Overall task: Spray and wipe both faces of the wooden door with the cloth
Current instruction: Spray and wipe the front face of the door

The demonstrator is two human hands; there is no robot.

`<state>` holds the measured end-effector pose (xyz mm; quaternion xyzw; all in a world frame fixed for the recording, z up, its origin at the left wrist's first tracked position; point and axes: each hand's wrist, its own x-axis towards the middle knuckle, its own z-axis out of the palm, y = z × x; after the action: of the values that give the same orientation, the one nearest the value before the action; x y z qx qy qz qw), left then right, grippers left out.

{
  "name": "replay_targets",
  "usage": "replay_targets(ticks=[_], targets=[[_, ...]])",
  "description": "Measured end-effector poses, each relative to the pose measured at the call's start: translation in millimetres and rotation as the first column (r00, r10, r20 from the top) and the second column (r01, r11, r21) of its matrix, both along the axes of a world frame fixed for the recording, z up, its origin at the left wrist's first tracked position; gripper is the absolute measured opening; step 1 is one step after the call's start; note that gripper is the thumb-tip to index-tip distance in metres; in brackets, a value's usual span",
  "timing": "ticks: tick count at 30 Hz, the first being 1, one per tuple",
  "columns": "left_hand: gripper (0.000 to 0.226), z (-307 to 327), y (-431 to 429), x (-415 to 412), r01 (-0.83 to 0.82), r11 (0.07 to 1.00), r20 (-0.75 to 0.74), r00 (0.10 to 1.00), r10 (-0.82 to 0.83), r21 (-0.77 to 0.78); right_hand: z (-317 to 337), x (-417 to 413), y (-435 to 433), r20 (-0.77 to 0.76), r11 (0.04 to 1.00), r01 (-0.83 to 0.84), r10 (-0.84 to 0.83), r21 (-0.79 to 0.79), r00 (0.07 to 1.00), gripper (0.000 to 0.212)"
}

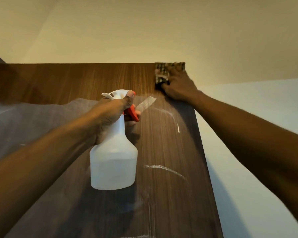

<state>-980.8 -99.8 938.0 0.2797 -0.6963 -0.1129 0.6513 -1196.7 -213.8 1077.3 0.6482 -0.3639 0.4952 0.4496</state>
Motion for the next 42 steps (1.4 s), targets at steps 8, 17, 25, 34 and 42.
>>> replay_targets(ticks=[8,17,25,34,42], targets=[[0.031,-37.4,-4.5,-13.4,0.078,0.997,-0.002,0.997,-0.078,0.01,-118.9,-61.4,-23.0,0.141,0.989,-0.11,0.096,0.096,0.985,0.064],[0.017,-42.7,0.0,-8.0,-0.034,0.994,-0.027,0.999,0.031,-0.099,-133.0,-48.9,-8.5,-0.026,0.999,0.025,-0.024,0.02,0.999,0.063],[0.02,-53.5,-2.3,16.5,0.009,1.0,-0.01,1.0,-0.009,-0.027,-138.9,-30.7,-12.2,0.259,0.994,-0.108,0.099,0.023,0.961,0.06],[0.026,-45.6,-2.7,32.4,0.021,0.998,-0.031,0.999,-0.023,-0.057,-162.5,37.8,-4.1,-0.232,0.991,0.132,-0.122,0.027,0.965,0.064],[0.034,-70.6,3.5,53.8,-0.012,0.999,-0.084,0.996,0.016,0.045,-155.4,10.2,-5.5,0.133,0.989,0.112,-0.124,0.096,0.983,0.066]])
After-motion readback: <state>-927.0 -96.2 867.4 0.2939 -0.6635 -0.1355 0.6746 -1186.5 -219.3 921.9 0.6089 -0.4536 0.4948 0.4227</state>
